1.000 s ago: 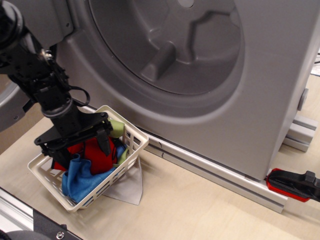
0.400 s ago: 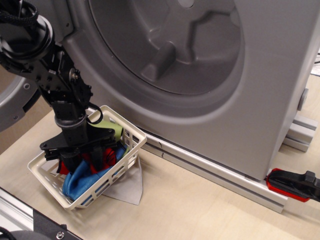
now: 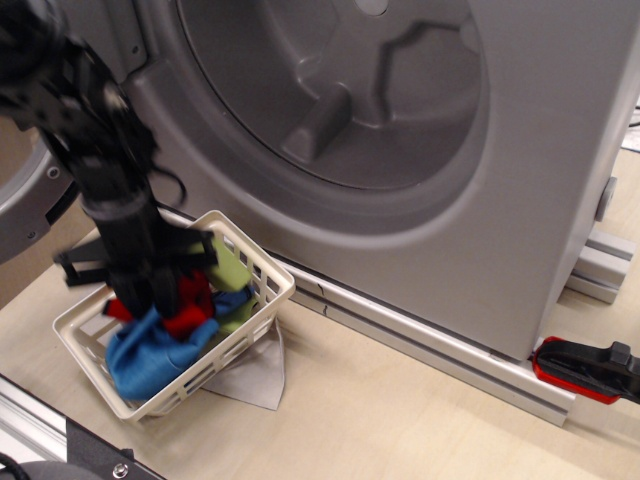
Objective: Put clothes in laundry machine
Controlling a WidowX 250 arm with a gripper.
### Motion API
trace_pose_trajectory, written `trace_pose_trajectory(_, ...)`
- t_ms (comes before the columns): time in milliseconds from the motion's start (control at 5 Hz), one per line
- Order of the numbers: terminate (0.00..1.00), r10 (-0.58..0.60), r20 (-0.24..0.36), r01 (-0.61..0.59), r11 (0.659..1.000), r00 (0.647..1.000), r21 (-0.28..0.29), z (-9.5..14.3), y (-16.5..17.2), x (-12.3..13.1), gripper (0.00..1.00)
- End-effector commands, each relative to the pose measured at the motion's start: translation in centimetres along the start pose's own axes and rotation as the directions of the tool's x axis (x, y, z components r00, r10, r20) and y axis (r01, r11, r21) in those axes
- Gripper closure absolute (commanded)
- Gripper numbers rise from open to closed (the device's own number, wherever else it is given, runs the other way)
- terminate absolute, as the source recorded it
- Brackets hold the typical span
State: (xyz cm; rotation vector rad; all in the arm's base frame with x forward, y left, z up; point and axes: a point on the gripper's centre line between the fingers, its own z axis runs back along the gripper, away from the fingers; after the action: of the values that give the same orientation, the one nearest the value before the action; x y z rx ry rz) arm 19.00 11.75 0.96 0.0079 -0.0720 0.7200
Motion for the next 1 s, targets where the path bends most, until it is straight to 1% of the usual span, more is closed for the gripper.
trace_pose_trajectory(0, 0.00, -0.066, 0.049, 0.067, 0.997, 0.997, -0.038, 7.3, -1.3, 0.7, 1.00)
trace_pose_trajectory(200, 0.00, -0.172, 0.086, 0.178, 0.981, 0.981, -0.073, 9.7, -3.3, 0.0, 1.00)
trace_pose_trajectory(400, 0.00, -0.243, 0.152, 0.263, 0.957, 0.958, -0.126, 11.4, -5.6, 0.2, 1.00)
trace_pose_trajectory(600, 0.00, -0.321, 0.241, 0.363, 0.919, 0.916, -0.156, 12.2, -8.9, 1.2, 1.00)
trace_pose_trajectory(800, 0.00, -0.353, 0.291, 0.413, 0.893, 0.889, -0.181, 12.3, -11.0, 2.1, 1.00)
